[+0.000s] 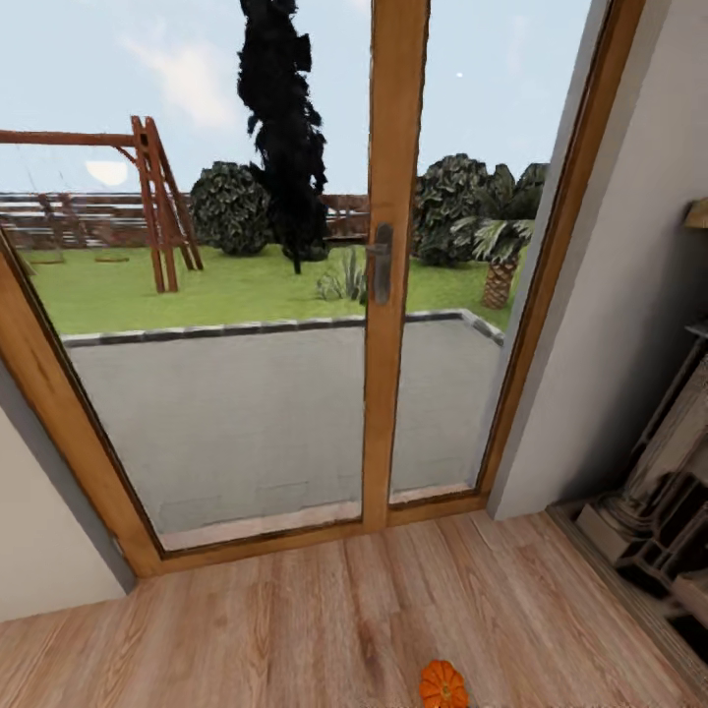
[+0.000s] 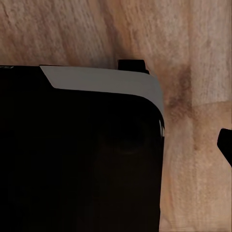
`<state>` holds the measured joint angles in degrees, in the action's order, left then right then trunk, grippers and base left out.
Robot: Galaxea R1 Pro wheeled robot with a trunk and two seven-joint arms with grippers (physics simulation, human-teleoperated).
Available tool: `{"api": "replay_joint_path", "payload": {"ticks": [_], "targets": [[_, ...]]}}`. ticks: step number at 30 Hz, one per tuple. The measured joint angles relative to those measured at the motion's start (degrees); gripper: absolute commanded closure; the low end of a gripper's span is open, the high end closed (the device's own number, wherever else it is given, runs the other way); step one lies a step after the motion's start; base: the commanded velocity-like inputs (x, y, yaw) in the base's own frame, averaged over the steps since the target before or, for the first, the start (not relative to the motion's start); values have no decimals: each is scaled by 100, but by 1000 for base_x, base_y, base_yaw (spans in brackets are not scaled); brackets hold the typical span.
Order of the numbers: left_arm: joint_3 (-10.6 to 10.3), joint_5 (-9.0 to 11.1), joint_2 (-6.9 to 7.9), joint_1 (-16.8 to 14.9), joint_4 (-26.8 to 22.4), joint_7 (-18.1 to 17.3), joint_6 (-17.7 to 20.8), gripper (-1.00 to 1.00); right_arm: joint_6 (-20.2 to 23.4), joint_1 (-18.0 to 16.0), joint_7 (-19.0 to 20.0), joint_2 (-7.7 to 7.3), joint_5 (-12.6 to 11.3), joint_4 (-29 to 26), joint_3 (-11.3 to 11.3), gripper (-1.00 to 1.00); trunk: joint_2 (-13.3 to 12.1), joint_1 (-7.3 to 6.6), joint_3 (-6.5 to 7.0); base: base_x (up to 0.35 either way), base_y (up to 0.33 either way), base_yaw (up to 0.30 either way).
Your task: Place each of the two pumpkins and all three candles from the living room inside a cabinet in the living room (use any cabinet), then make sure every cabinet is closed, and position the cauldron so it is next to a table in the living room.
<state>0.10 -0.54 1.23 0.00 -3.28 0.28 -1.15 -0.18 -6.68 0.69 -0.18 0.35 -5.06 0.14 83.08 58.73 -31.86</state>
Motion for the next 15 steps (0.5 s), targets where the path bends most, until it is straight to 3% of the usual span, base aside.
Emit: {"api": "replay_joint_path", "payload": {"ticks": [15], "targets": [[-1, 20, 138, 0, 3, 8, -8, -100, 0, 0, -7, -4, 0, 0, -2, -100, 0, 0, -86, 0, 0, -235]]}}
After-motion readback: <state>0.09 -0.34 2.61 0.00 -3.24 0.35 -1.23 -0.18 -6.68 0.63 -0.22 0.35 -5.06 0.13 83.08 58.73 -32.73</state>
